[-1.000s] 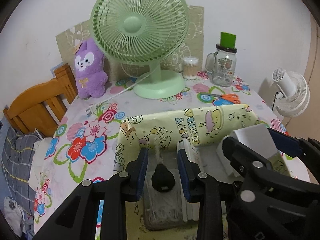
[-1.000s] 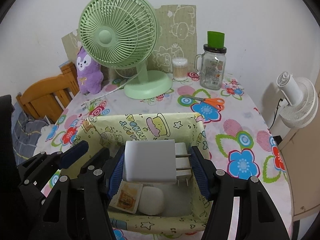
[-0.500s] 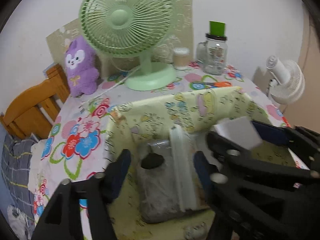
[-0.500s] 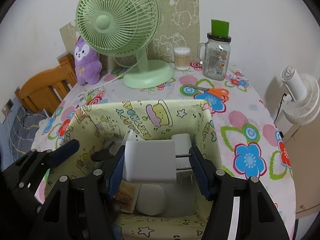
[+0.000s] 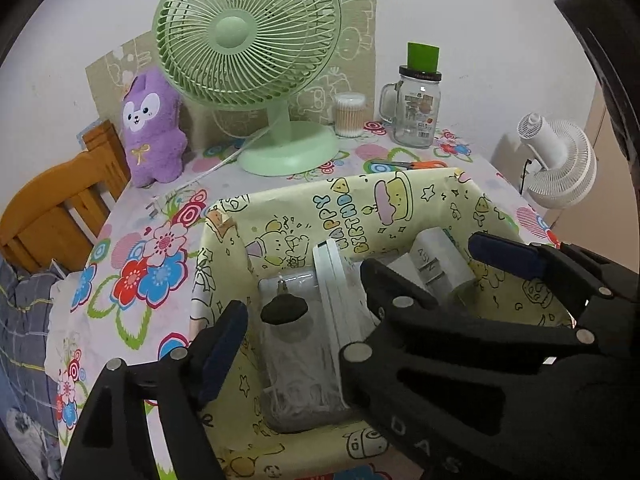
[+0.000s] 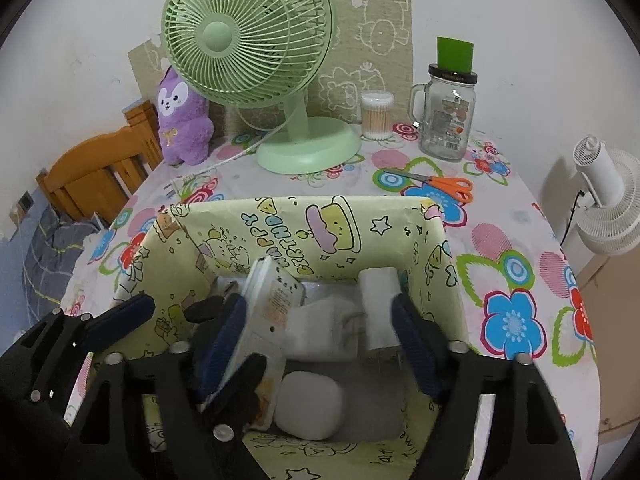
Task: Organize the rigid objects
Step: 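Lower the key fob and charger block into the basket and open both tools, then withdraw both open tools up out of the basket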
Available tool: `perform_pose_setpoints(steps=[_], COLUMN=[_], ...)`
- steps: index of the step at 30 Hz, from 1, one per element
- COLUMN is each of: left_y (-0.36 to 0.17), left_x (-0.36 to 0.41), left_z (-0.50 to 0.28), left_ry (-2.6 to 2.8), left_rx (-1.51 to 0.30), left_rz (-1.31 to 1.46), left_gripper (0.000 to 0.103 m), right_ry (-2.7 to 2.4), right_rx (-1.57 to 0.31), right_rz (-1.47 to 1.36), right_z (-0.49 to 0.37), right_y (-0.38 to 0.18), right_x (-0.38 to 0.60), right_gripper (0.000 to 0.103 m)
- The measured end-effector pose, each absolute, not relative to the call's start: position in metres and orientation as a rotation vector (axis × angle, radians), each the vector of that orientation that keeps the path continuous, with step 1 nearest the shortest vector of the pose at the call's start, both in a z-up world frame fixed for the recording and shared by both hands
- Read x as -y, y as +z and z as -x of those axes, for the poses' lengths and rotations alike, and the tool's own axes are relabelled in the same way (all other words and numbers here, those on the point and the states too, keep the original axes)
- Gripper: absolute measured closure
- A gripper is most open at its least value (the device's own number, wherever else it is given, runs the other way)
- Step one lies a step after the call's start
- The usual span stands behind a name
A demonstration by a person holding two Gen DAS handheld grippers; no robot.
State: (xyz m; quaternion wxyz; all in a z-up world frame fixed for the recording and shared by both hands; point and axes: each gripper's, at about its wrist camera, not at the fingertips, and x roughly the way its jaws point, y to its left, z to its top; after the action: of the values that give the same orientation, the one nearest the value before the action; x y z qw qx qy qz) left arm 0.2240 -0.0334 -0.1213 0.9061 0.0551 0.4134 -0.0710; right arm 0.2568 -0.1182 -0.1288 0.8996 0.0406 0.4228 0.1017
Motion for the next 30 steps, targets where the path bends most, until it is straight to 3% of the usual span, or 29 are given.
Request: perform_pose_setpoints(steps=[11, 30], left_y=[-0.109, -0.087], left_x=[0.034, 0.038], left_z=[-0.208, -0.157], left_ry=[-0.138, -0.138], left_rx=[-0.837, -0.782], left_rz=[-0.113, -0.097], left_gripper=[0.019, 0.017], right_ry=[0.193, 0.17], right_rx=[-0.871, -0.809], right_rz=[-0.084, -0.057], right_z=[-0.24, -0.186], right_y=[-0.116, -0.088], right_x=[0.12, 0.125], right_gripper=[0.007, 0.004])
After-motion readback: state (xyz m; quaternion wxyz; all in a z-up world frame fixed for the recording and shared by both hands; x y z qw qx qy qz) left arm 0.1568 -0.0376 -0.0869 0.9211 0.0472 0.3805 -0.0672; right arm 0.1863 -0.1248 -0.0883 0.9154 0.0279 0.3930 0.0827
